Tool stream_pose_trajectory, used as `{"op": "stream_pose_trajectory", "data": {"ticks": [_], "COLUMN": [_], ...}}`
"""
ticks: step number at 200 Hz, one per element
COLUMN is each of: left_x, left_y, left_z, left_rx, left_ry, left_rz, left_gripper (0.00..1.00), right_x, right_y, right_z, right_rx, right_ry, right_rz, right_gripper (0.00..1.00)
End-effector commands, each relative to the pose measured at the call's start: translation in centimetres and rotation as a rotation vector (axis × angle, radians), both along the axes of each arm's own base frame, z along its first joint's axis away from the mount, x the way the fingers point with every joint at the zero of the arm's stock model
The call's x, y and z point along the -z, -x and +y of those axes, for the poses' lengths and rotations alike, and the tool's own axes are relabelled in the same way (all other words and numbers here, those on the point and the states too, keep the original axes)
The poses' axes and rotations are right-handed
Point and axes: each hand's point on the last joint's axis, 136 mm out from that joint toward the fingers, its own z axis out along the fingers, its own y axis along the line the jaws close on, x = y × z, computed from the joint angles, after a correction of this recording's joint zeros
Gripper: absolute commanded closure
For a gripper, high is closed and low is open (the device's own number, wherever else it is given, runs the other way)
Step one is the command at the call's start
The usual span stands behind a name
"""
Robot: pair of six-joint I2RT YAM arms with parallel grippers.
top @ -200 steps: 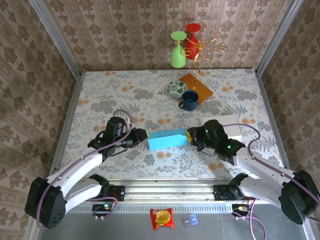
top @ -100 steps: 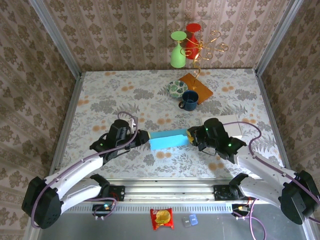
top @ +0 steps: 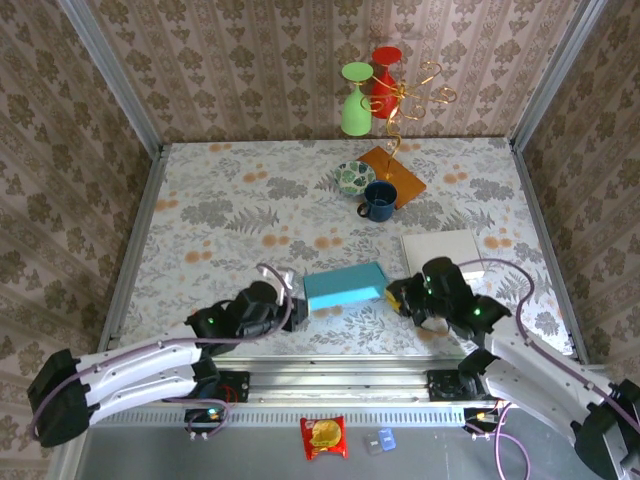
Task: Fold the paper box
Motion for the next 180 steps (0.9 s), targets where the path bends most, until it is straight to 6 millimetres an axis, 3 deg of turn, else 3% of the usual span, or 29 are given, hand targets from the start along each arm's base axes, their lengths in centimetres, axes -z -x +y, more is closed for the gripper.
{"op": "stream_pose_trajectory", "data": {"ticks": [1, 27, 46, 70, 95, 112, 121, 127, 130, 134, 138, 140, 162, 180], "left_x": [2.3, 3.6, 3.0, 0.9, -2.5, -5.0, -6.3, -7.4, -7.9, -8.5, -9.2, -9.6, -12.9, -13.8], "left_y": [0.2, 0.2, -0.5, -1.8, -4.3, -7.1, -8.6, -9.7, -10.2, -10.9, -11.6, -11.9, -15.8, -17.9], "left_z": [0.7, 0.4, 0.2, 0.1, 1.0, 2.3, 2.9, 3.5, 3.7, 4.1, 4.4, 4.6, 7.3, 9.8], "left_rx": [-0.028, -0.049, -0.086, -0.136, -0.215, -0.286, -0.306, -0.314, -0.317, -0.323, -0.324, -0.325, -0.348, -0.412], "left_ry": [-0.069, -0.081, -0.067, -0.034, 0.016, 0.085, 0.124, 0.146, 0.158, 0.165, 0.178, 0.185, 0.256, 0.266], "left_rz": [0.002, 0.033, 0.03, 0.014, -0.003, 0.021, 0.035, 0.041, 0.042, 0.046, 0.047, 0.046, 0.032, 0.024], "left_gripper": [0.8, 0.76, 0.73, 0.69, 0.6, 0.56, 0.52, 0.51, 0.49, 0.4, 0.07, 0.02, 0.0, 0.0], "right_x": [3.7, 5.4, 4.5, 2.6, -0.2, -3.6, -5.7, -7.3, -8.2, -9.2, -10.4, -10.6, -15.7, -17.4], "right_y": [3.8, 3.8, 3.5, 2.9, 0.6, -2.3, -4.1, -5.4, -6.0, -6.8, -7.5, -7.7, -10.1, -10.6], "right_z": [-1.9, -2.4, -2.6, -3.3, -4.2, -5.2, -6.0, -6.6, -6.9, -7.4, -7.9, -8.2, -12.1, -14.7], "right_rx": [0.011, 0.087, 0.072, -0.01, -0.107, -0.168, -0.186, -0.189, -0.19, -0.185, -0.179, -0.176, -0.09, -0.02], "right_ry": [0.034, -0.027, -0.015, 0.064, 0.173, 0.275, 0.331, 0.372, 0.392, 0.42, 0.452, 0.469, 0.678, 0.833], "right_rz": [0.146, 0.148, 0.119, 0.07, 0.006, -0.071, -0.124, -0.166, -0.189, -0.218, -0.249, -0.253, -0.367, -0.428], "right_gripper": [0.77, 0.74, 0.71, 0.66, 0.61, 0.51, 0.41, 0.06, 0.01, 0.0, 0.0, 0.0, 0.0, 0.0]}}
